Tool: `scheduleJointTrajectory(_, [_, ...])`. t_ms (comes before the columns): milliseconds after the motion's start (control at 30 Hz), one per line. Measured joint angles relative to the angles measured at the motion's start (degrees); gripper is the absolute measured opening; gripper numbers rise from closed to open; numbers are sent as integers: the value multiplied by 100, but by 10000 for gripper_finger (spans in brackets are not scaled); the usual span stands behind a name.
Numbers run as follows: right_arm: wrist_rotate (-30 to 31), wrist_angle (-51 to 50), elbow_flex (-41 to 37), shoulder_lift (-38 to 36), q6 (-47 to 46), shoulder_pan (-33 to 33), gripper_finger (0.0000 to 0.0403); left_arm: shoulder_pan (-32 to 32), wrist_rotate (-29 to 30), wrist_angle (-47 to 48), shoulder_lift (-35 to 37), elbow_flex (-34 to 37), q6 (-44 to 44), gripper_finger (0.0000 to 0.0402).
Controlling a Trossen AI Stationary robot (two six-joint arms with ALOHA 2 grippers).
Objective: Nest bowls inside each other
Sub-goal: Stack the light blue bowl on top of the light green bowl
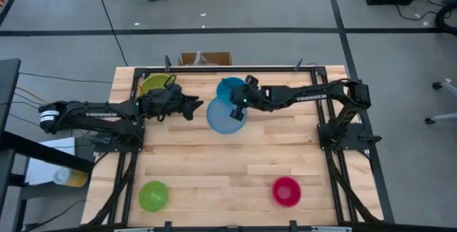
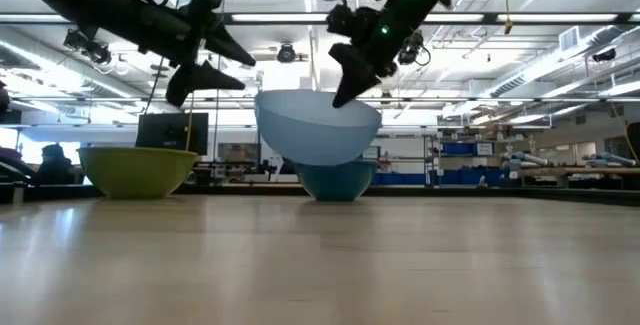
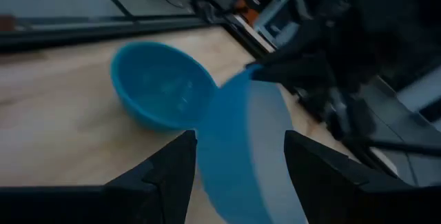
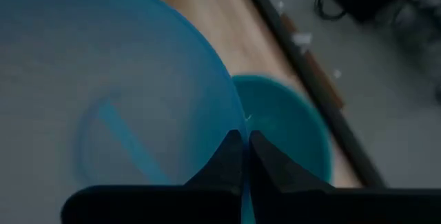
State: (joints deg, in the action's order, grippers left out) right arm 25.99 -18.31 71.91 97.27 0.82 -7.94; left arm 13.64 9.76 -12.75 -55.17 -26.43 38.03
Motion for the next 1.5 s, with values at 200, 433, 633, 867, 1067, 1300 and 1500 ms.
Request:
scheduleJointTrajectory(200, [7,341,285,0,750,-358,12,339,8,130,-486,-626,-830,222])
scheduleJointTrajectory(433, [108,349,465,0,1142,-804,12,654,117,1068,-1252,-1664,-1870,222])
scheduleJointTrajectory(633, [-48,437,618,0,1329,-976,12,824,612,1872,-1833,-2403,-2555,214])
scheduleJointTrajectory(867, [-42,491,685,0,1417,-982,15,1064,608,2043,-2098,-2809,-2692,133])
scheduleJointTrajectory(1067, [-611,527,694,-31,650,-976,52,1452,419,2546,-2101,-2951,-2689,17])
scheduleJointTrajectory(1300, [-1231,644,696,-296,-428,-1175,111,2137,106,3700,-1932,-2953,-1968,4])
scheduleJointTrajectory(1500, [-1197,432,694,-385,-1103,-1630,129,2789,277,4730,-1175,-2955,-1498,2])
